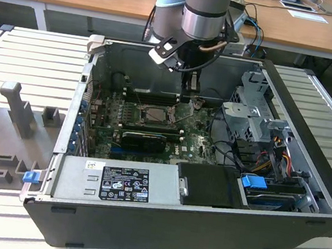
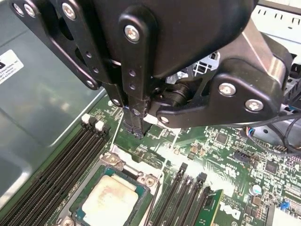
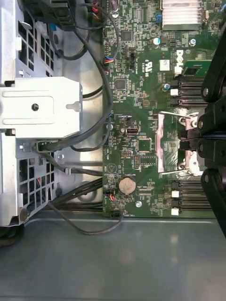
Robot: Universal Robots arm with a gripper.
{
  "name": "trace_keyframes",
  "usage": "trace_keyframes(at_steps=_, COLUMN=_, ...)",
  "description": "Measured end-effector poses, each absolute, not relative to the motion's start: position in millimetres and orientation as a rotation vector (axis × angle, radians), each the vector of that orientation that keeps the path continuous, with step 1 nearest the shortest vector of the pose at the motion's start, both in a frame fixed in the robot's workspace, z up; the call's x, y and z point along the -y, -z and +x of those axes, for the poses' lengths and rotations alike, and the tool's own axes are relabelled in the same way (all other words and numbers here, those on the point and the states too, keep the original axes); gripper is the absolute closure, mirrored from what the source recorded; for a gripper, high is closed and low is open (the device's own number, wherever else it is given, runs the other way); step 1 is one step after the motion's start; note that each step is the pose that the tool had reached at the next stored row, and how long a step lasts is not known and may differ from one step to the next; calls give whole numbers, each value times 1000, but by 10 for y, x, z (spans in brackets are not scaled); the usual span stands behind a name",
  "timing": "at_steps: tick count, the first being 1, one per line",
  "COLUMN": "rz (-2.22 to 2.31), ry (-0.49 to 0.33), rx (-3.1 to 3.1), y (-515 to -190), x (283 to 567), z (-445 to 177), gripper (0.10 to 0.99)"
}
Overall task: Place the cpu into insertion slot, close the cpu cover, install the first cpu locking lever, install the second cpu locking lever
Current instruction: 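Close the cpu cover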
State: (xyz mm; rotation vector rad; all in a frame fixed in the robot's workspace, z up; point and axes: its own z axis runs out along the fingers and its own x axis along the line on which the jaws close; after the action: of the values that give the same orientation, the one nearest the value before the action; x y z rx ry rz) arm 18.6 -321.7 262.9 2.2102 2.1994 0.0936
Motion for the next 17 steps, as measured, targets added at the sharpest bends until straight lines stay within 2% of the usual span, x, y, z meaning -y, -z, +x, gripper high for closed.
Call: trace_keyframes(at_steps=17, rz=2198, ry=-90, rx=-2215, y=-2497, x=3208, z=631, gripper=980)
